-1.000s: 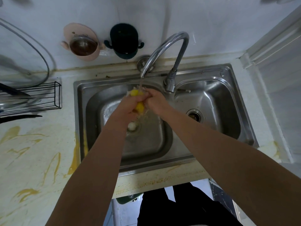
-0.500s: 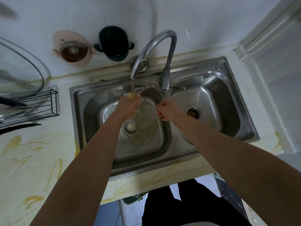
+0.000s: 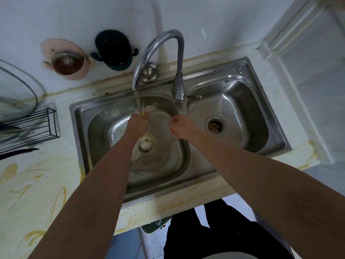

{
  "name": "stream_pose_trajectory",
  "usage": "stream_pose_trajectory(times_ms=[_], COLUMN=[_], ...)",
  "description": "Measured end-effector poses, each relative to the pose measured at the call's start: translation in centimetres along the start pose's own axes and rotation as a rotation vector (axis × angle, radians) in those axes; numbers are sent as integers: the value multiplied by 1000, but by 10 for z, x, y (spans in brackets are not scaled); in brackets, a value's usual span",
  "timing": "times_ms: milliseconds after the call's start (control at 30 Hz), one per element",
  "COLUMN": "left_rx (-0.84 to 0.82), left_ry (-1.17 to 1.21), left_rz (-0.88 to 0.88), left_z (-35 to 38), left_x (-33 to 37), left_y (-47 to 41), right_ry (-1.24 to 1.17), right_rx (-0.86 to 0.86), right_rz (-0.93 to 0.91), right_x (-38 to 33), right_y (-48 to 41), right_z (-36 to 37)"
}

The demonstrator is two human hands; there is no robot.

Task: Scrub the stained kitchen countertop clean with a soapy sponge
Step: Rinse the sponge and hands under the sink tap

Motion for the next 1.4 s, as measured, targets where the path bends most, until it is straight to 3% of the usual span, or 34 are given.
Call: stream_pose_trajectory(times_ms=[133, 233, 300, 433, 533, 633, 733, 933, 1200, 1400], left_rx=[34, 146, 90, -62, -208, -213, -230, 61, 245, 317], left_ry=[-1, -90, 141, 296, 563, 786, 800, 489, 469, 663], left_rz=[-21, 21, -85, -111, -109, -90, -30, 55, 241, 251], left_z=[13, 0, -2, -7, -16, -29, -43, -65, -71, -84], left_x=[-25, 0, 5, 8, 28, 31, 21, 10, 25, 12], left_y=[-21, 8, 18, 22, 46, 54, 53, 50, 63, 79], right_ry=[-38, -150, -242, -353, -390, -389, -477, -391, -356, -232], right_rx=[-70, -159, -160, -233, -274, -293, -322, -238, -91, -26], right_rz=[-4, 34, 76, 158, 93, 19, 8, -70, -231, -298], right_x=[-9, -19, -25, -40, -48, -57, -69, -74, -87, -107], right_y=[8, 13, 15, 22, 23, 22, 25, 21, 31, 30], right_z=[5, 13, 15, 19, 22, 24, 20, 7, -6, 6])
Point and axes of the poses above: each hand's wrist, its own y-axis away from the middle knuckle, its own z-axis out of the palm, x = y × z, the point moved 2 cm from there along -y, towards the middle knuckle, and after that the axes turned 4 degrees about z, right-handed, at the moved point
